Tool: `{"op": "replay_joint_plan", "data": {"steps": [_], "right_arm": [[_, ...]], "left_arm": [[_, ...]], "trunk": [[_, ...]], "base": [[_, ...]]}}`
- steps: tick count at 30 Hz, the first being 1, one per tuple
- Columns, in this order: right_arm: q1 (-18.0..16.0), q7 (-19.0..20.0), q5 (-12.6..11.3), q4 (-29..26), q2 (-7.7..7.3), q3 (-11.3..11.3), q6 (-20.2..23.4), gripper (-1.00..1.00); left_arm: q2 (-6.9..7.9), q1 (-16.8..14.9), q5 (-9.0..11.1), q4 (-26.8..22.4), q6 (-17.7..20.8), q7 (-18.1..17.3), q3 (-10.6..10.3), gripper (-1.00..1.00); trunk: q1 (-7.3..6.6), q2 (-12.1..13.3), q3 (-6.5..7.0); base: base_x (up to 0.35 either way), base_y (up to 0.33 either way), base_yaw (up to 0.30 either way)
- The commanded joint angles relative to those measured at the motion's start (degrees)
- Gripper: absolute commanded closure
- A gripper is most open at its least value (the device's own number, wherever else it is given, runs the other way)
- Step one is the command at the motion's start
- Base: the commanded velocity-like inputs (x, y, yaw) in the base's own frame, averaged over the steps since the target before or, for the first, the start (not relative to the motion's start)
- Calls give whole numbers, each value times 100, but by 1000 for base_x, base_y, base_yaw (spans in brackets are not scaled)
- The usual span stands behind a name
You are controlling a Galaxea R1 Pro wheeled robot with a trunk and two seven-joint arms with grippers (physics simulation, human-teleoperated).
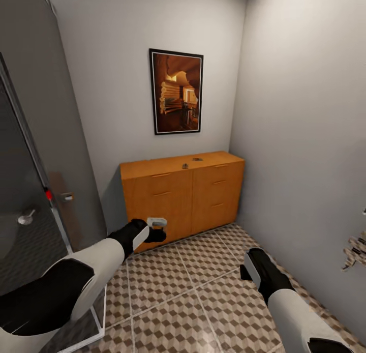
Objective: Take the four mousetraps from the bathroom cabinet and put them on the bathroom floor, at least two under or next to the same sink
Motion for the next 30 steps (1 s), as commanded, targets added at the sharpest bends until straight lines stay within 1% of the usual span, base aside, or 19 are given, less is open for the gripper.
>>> {"op": "replay_joint_plan", "data": {"steps": [1,2,3,4,5,6,7,8,9,10,13,15,17,18,23,27,30], "right_arm": [[170,-29,-50,215,-34,-17,-229,100],[321,14,-49,497,-85,-14,-492,100],[388,45,-49,661,-108,-13,-636,100],[501,125,-47,1031,-148,-13,-948,100],[548,172,-45,1238,-162,-14,-1117,100],[614,284,-43,1682,-188,-15,-1490,100],[638,346,-44,1917,-204,-16,-1688,100],[672,476,-46,2398,-237,-16,-2094,100],[703,625,-48,2830,-269,-15,-2546,100],[748,743,-53,3115,-287,-15,-2912,100],[912,872,-62,3417,-296,-16,-3323,100],[1026,913,-70,3521,-288,-17,-3467,100],[1079,927,-83,3560,-286,-17,-3523,100],[1113,937,-94,3585,-282,-17,-3562,100],[1160,952,-120,3621,-274,-17,-3640,100],[1168,975,-125,3627,-270,-19,-3658,100],[1171,1104,-127,3629,-292,-24,-3666,100]], "left_arm": [[-12,29,52,231,-218,-59,-37,100],[-16,104,52,396,-404,-156,-35,100],[-17,171,52,455,-482,-198,-35,100],[-19,357,42,536,-600,-262,-36,100],[-19,466,35,560,-644,-285,-36,100],[-20,694,29,593,-720,-318,-39,100],[-21,806,26,604,-759,-330,-41,100],[-21,1012,25,623,-855,-347,-42,100],[-20,1280,27,637,-1077,-361,-44,100],[-17,1545,31,648,-1333,-369,-44,100],[-15,1877,40,667,-1652,-379,-40,100],[-14,2033,47,679,-1766,-382,-38,100],[-9,2134,50,684,-1819,-383,-38,100],[-1,2238,51,685,-1857,-384,-37,100],[26,2513,41,684,-1919,-385,-37,100],[35,2578,39,684,-1929,-378,-37,100],[43,2603,64,687,-1934,-348,-37,100]], "trunk": [[-4,-4,-5],[-4,-4,-5],[-4,-4,-5],[-4,-4,-5],[-4,-4,-5],[-4,-4,-5],[-4,-4,-5],[-4,-4,-3],[-4,-4,-1],[-4,-4,1],[-4,-4,10],[-4,-4,15],[-4,-4,20],[-4,-4,21],[-4,-4,24],[-4,-4,24],[-4,-4,24]], "base": [[-343,0,0],[-331,0,0],[-326,0,0],[-312,0,0],[-302,0,0],[-254,0,0],[-213,0,-8],[-137,0,-53],[-87,0,-112],[-56,0,-157],[-34,0,-192],[-15,0,-237],[-8,0,-262],[-5,0,-278],[-2,0,-290],[-1,0,-298],[0,0,-299]]}}
